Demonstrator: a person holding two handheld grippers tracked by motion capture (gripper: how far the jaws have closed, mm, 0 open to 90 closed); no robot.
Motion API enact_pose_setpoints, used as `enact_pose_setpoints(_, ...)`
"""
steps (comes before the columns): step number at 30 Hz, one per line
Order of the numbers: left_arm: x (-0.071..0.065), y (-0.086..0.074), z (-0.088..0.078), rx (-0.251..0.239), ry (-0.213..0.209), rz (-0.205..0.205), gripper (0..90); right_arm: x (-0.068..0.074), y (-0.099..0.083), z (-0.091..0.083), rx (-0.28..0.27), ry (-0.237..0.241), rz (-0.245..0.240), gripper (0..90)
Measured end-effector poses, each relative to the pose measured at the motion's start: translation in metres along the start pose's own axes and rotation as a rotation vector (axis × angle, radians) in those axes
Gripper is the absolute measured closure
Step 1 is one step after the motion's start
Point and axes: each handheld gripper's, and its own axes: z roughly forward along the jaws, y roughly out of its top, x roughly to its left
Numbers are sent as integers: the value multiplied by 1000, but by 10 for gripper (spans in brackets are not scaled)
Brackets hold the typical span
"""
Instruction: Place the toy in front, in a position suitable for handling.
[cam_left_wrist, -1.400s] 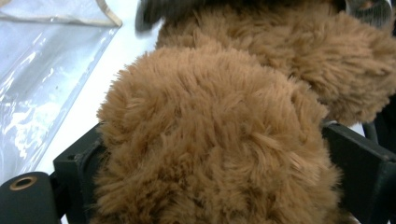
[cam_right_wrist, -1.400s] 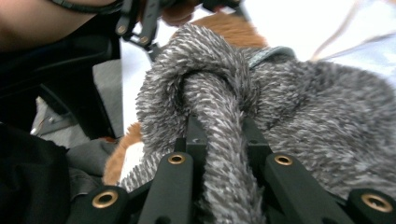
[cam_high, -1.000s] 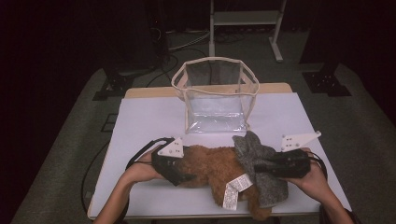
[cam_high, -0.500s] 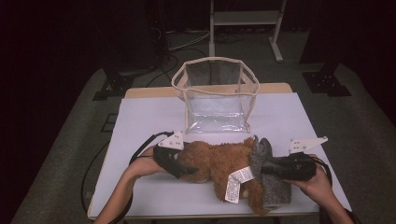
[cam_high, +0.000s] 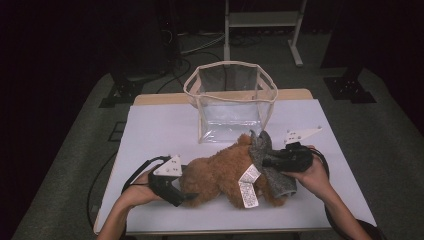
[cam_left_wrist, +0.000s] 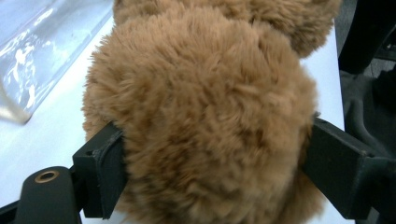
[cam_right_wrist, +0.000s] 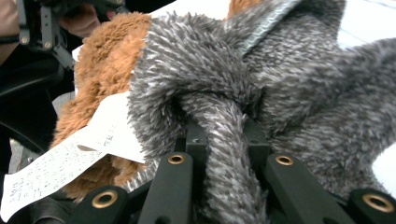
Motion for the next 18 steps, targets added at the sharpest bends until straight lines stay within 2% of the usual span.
enact_pose_setpoints(3,8,5,-4,-61,1,-6,146,3,-5,2,-3,34,-7,774)
enact_pose_setpoints(5,13,13,1,-87,-4,-14,112,6,-11,1,-3,45,-9,774)
enact_pose_setpoints(8,13,21,12,-65,-32,-8,114,9,-16,-4,1,61,-16,774)
enact_pose_setpoints(10,7,23,15,-56,-40,17,130,9,-16,-12,-10,47,-20,773)
enact_pose_setpoints(12,3,25,16,-46,-45,31,139,5,-13,-22,-47,27,-8,774)
enact_pose_setpoints(14,-1,26,14,-25,-55,63,139,0,-9,-30,-94,19,18,775)
enact_pose_setpoints(16,-4,29,11,-21,-67,76,139,-2,-6,-30,-113,21,30,774)
enact_pose_setpoints(18,-3,33,8,-9,-63,63,136,0,-8,-22,-101,54,32,772)
